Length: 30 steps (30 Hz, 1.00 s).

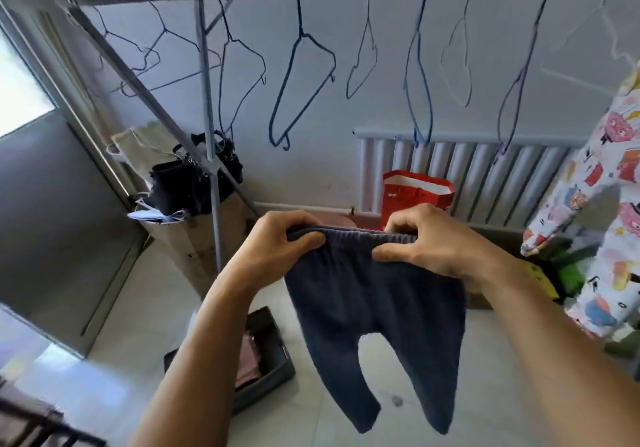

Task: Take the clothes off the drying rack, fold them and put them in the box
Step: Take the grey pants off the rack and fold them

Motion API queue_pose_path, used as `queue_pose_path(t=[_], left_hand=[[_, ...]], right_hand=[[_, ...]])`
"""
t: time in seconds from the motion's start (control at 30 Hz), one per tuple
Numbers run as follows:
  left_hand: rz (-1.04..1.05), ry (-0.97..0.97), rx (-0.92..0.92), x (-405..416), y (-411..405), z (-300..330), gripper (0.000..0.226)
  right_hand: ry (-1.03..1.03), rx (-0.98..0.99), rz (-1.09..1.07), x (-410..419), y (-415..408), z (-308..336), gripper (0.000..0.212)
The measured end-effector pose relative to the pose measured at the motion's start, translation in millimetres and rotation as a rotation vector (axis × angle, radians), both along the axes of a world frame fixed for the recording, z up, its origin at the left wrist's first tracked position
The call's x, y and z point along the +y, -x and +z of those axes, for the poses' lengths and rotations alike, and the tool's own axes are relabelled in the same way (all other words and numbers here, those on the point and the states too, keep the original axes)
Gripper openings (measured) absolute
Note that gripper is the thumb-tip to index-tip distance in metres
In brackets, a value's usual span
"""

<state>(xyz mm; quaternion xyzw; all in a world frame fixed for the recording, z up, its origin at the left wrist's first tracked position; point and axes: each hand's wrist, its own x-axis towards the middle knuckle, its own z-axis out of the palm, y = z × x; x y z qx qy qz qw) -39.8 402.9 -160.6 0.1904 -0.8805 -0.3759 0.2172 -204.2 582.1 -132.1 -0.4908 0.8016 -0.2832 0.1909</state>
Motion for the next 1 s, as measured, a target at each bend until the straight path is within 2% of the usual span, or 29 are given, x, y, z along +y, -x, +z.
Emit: queue_pose_path(t=[0.1, 0.17, 0.23, 0.37, 0.5, 0.63, 0.7, 0.73, 0.8, 0.83, 0.93, 1.0], left_hand=[[-0.028, 0.045, -0.100, -18.5, -17.3, 0.1, 0.017], [-0.076, 0.011, -0.154, -19.6, -22.1, 1.7, 0.032], [-0.039, 0.089, -0.173, -23.9, -24.4, -0.8, 0.042], [0.059, 0.244, -0.144, -46.4, -35.7, 1.7, 0.020], [0.209, 0.339, -0.205, -65.7, -44.2, 10.1, 0.021], [0.400, 0.403, -0.200, -74.9, -46.1, 8.5, 0.027], [0.483, 0.472, -0.247, -79.8, -48.3, 6.6, 0.030], [0.509, 0.488, -0.278, -83.7, -49.5, 4.5, 0.031], [0.548, 0.359, -0.308, -93.3, -52.8, 0.8, 0.029], [0.559, 0.201, -0.284, -97.8, -53.4, -2.0, 0.027], [0.559, -0.361, -0.071, -113.2, -55.2, -14.9, 0.018], [0.578, -0.579, 0.047, -116.7, -59.6, -17.2, 0.018]], right_hand=[[0.005, 0.032, 0.050, -22.8, -14.3, 3.1, 0.010], [0.015, 0.049, 0.083, -41.6, -27.7, 4.5, 0.010], [0.026, 0.061, 0.110, -59.0, -39.7, 5.6, 0.010], [0.045, 0.071, 0.101, -83.6, -51.9, 9.5, 0.008], [0.036, 0.136, -0.074, -107.6, -54.5, 6.1, 0.014], [0.189, 0.239, -0.348, -136.6, -77.4, -16.4, 0.025], [0.222, 0.319, -0.387, -149.1, -91.5, -29.1, 0.022], [0.227, 0.295, -0.365, -154.8, -96.7, -34.7, 0.019], [0.286, 0.069, -0.281, -166.6, -108.5, -43.3, 0.014], [0.325, -0.046, -0.240, -171.7, -115.8, -46.1, 0.014], [0.405, -0.156, -0.145, -184.3, -142.2, -53.5, 0.014], [0.478, -0.236, -0.106, -187.3, -151.4, -54.5, 0.017]])
